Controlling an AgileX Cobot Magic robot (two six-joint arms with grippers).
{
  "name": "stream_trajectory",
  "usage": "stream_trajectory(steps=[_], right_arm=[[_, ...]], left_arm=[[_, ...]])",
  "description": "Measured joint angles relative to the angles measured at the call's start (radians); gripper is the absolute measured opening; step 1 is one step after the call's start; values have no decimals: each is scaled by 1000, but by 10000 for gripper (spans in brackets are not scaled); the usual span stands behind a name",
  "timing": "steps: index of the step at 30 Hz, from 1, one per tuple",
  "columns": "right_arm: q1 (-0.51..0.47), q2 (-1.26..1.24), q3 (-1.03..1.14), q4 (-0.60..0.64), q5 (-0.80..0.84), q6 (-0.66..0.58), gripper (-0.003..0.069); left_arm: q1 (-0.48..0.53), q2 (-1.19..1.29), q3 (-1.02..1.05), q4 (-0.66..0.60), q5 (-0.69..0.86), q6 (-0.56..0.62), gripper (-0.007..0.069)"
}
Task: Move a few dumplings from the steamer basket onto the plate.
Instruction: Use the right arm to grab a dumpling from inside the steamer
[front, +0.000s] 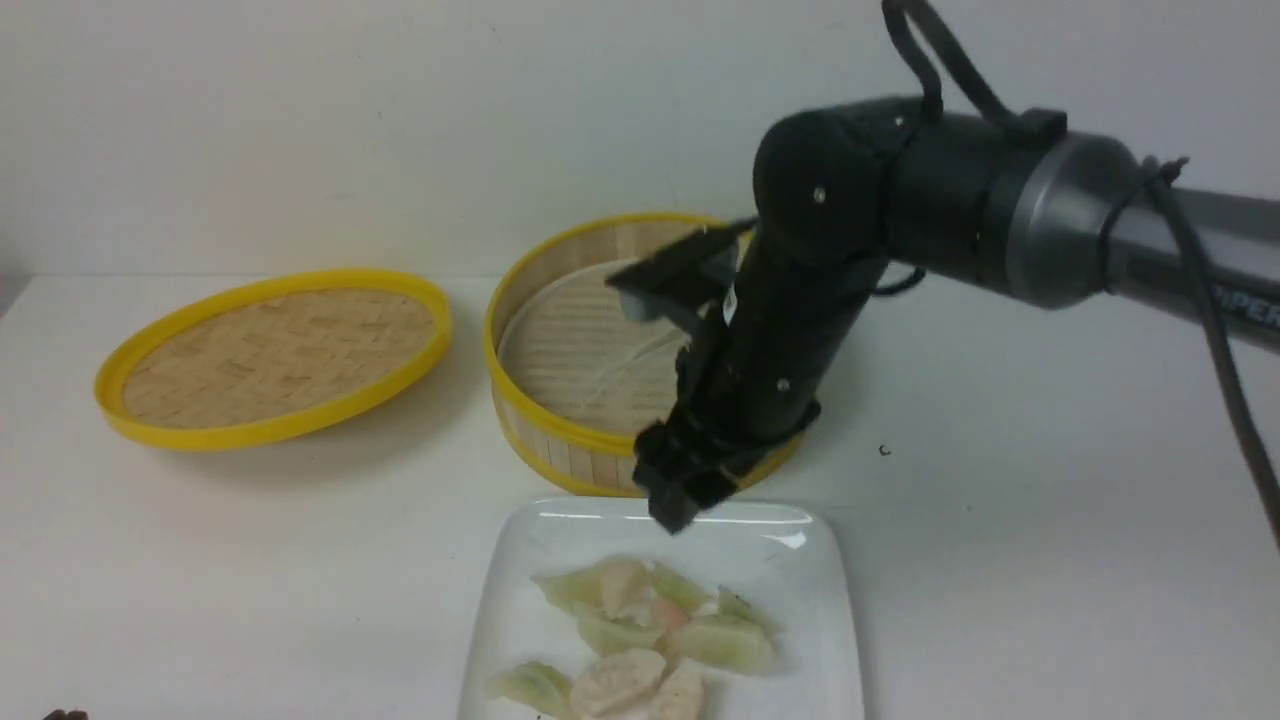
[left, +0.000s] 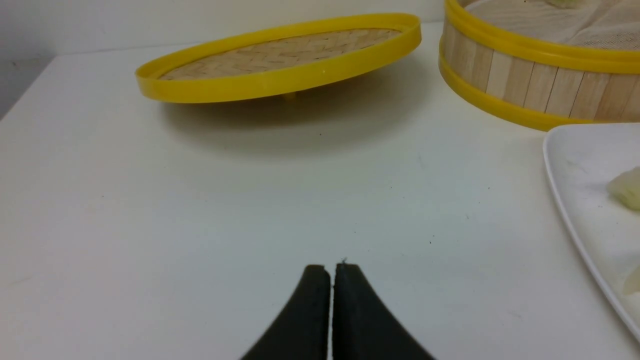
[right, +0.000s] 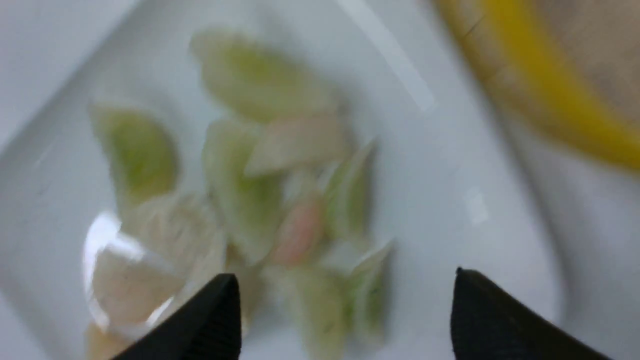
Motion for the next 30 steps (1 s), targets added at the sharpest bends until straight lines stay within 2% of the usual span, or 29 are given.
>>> stream_trajectory(steps=[2, 5, 13, 19, 26, 30], right_arm=[[-22, 43, -147, -72, -57, 63, 542], [-57, 128, -309, -115, -78, 87, 549], [-139, 498, -776, -141, -64, 125, 549], [-149, 632, -913, -200, -60, 133, 549], [-159, 644, -925, -227, -56, 94, 549], [-159, 634, -926, -227, 33, 100, 543]], left_arm=[[0, 0, 0, 0, 0, 0, -6], [0, 0, 0, 0, 0, 0, -6], [0, 0, 0, 0, 1, 0, -6], [0, 0, 0, 1, 1, 0, -6], [0, 0, 0, 1, 1, 0, -6], [0, 0, 0, 1, 1, 0, -6]])
